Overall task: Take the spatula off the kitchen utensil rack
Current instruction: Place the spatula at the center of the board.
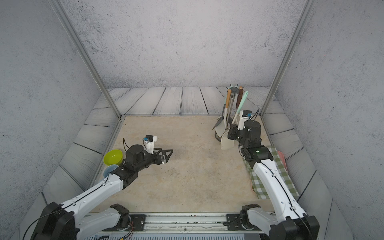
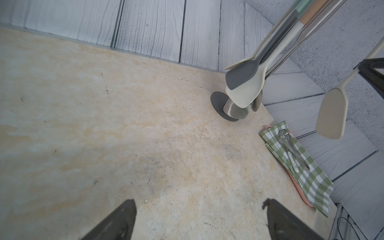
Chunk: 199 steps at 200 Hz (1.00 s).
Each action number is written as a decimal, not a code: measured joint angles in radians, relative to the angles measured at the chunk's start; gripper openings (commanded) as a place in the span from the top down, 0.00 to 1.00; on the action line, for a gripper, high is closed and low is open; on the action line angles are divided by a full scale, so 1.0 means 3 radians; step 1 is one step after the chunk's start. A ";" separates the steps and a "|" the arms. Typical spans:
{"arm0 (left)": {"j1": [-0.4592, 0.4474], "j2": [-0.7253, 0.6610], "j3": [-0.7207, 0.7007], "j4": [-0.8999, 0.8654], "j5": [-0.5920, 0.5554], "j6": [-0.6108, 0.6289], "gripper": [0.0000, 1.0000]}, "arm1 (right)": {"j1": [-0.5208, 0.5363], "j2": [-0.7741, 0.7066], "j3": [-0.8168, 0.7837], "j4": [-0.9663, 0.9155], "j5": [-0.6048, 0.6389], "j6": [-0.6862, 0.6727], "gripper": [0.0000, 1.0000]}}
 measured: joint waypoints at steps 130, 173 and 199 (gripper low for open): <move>-0.0006 -0.0570 0.0797 -0.0823 -0.0014 -0.0362 0.01 | 0.1219 0.0510 -0.0064 -0.0151 -0.0041 -0.1143 1.00; 0.0064 -0.0178 0.1733 -0.1553 0.0266 -0.0404 0.01 | 0.1659 0.0754 0.0029 -0.0285 0.0135 -0.1559 1.00; 0.0233 0.0141 0.1948 -0.1843 0.0590 -0.0437 0.01 | 0.1886 0.0771 0.0060 -0.0319 0.0217 -0.1750 1.00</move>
